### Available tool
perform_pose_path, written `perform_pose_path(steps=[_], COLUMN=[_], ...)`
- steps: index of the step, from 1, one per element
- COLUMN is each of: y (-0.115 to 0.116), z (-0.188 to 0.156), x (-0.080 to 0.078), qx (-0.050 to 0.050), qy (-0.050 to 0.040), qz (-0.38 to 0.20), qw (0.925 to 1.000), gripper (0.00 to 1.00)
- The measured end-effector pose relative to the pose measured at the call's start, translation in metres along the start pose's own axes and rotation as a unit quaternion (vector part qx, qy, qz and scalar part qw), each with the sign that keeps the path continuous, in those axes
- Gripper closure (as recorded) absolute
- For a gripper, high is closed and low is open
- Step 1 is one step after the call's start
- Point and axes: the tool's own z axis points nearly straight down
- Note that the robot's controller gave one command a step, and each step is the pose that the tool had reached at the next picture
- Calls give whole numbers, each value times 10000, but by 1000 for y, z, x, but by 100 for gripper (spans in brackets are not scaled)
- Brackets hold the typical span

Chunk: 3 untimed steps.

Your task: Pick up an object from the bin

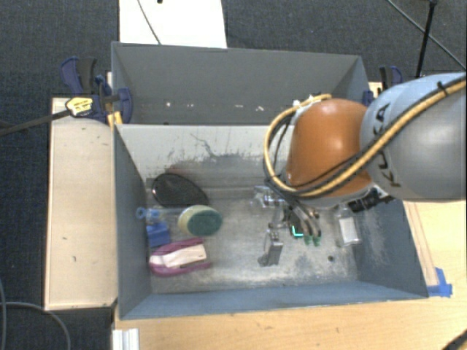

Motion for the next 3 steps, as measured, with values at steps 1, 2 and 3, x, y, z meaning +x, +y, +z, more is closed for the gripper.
perform_pose_path(steps=[1, 2, 3], y=[56, 104, 97], z=[32, 64, 89], x=[-74, -50, -42], qx=[-16, -6, -30], qy=[-52, -20, -133], qz=[91, -389, -144], qw=[9999, 9992, 9998], gripper=[0, 0, 0])
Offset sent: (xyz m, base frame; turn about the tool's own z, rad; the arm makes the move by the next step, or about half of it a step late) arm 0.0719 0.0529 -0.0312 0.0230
